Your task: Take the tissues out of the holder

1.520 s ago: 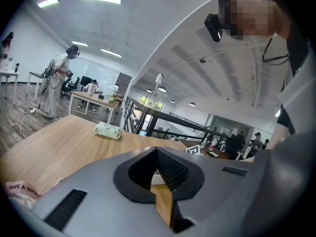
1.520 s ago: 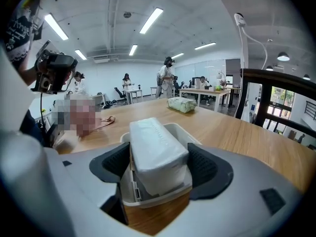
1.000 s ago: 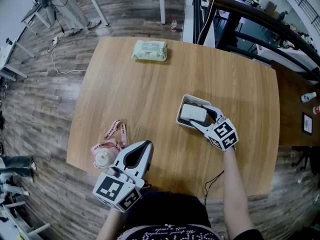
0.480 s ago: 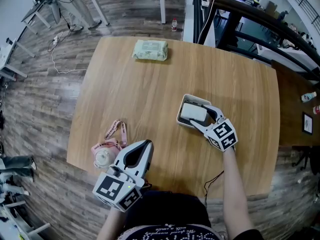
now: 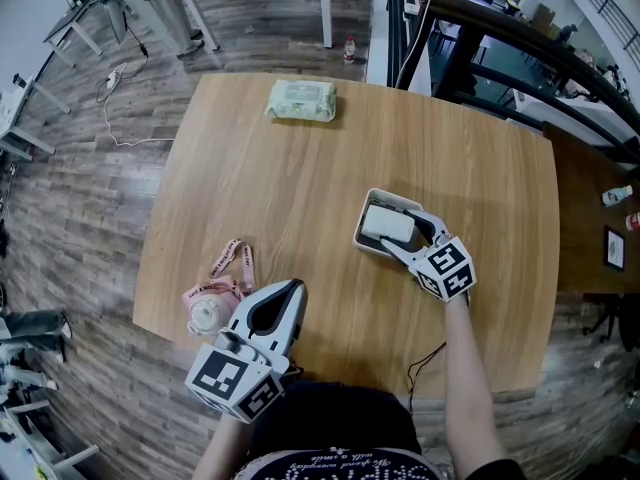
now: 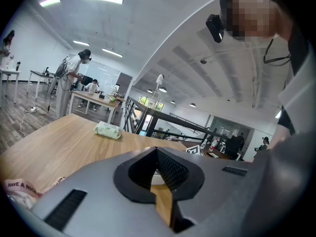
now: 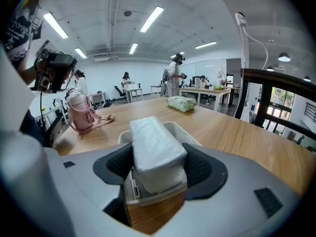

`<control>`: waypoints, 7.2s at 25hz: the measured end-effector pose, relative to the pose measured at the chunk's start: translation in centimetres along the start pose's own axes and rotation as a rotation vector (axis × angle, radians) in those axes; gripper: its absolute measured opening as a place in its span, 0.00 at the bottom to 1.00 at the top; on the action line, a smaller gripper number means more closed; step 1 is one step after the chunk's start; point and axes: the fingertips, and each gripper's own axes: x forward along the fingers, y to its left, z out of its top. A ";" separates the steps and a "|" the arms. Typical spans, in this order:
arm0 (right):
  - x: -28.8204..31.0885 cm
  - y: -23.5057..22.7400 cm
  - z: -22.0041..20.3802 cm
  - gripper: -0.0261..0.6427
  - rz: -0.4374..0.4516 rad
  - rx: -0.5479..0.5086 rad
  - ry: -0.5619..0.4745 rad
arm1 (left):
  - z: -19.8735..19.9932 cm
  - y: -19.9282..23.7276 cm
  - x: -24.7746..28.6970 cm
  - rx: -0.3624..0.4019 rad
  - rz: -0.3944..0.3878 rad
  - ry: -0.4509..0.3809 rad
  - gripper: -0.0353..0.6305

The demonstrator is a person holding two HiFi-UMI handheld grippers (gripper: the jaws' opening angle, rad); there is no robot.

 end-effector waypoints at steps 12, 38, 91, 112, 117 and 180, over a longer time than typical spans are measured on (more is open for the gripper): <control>0.6 0.2 -0.3 0.50 -0.054 -0.007 0.027 | -0.6 0.5 -0.2 -0.007 0.007 0.000 0.06; -5.3 0.9 5.9 0.50 -0.174 0.062 -0.165 | 1.2 -0.3 -2.6 0.014 -0.018 -0.087 0.06; -17.8 11.7 6.6 0.50 -0.252 0.123 -0.319 | 0.8 -3.2 -4.6 0.012 -0.116 -0.086 0.06; -19.8 15.3 6.4 0.50 -0.269 0.160 -0.340 | 2.4 -0.9 -6.6 0.099 -0.039 -0.117 0.06; -20.1 16.3 5.9 0.50 -0.267 0.161 -0.330 | 2.1 -1.1 -6.8 0.107 -0.044 -0.111 0.06; -19.6 22.4 6.3 0.50 -0.255 0.179 -0.364 | -0.4 -1.0 -8.9 0.125 -0.059 -0.058 0.06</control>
